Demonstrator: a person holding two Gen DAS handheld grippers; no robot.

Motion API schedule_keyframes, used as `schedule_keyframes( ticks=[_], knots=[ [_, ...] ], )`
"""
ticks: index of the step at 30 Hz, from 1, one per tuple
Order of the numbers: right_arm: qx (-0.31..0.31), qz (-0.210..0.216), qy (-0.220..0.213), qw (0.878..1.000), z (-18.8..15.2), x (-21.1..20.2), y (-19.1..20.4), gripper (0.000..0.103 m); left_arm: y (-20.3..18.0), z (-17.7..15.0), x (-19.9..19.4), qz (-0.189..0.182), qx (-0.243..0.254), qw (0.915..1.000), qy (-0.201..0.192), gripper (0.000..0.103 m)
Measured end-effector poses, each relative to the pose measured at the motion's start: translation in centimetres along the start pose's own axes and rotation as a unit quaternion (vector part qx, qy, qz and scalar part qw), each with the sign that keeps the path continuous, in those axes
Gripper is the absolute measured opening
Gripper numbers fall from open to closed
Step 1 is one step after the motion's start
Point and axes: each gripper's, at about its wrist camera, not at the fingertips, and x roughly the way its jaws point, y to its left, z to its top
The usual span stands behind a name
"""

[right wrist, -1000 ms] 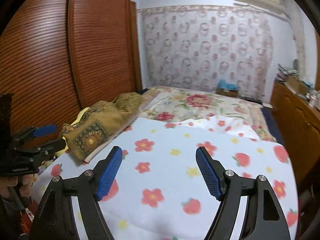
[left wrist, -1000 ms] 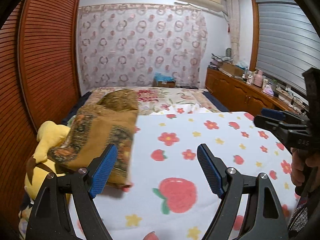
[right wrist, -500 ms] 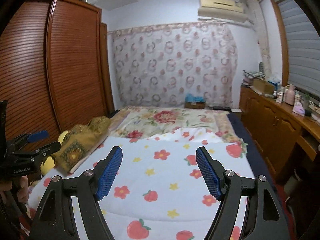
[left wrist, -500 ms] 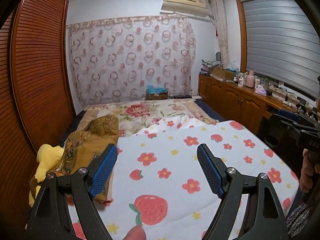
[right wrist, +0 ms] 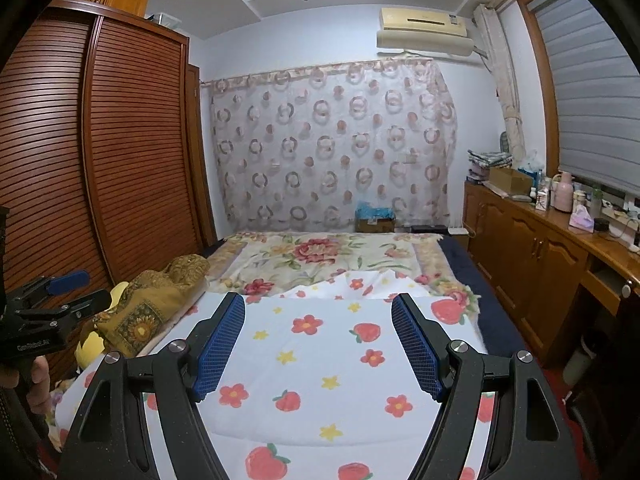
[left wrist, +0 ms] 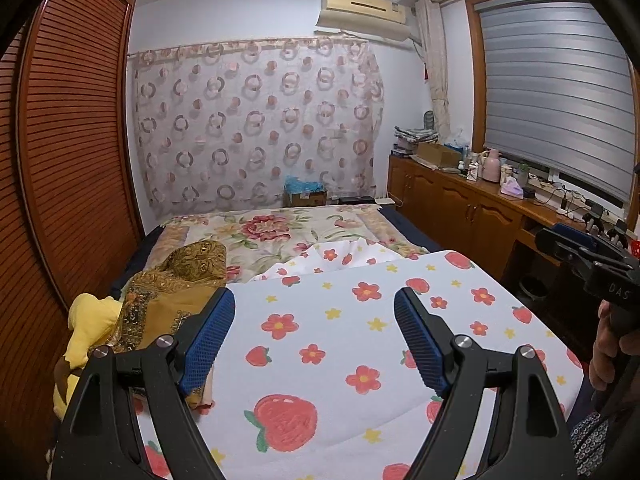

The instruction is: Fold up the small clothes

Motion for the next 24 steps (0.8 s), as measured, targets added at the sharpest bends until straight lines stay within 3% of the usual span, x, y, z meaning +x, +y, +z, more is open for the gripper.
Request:
schedule_keyframes(
  ticks=[24],
  knots=[
    [-0.001,0.005,0.004,1.000,0.1,-0.1,-1.3,0.078,0.5,0.0,-0.4,0.004,-0.006,1.0000,-0.001,0.082]
  ],
)
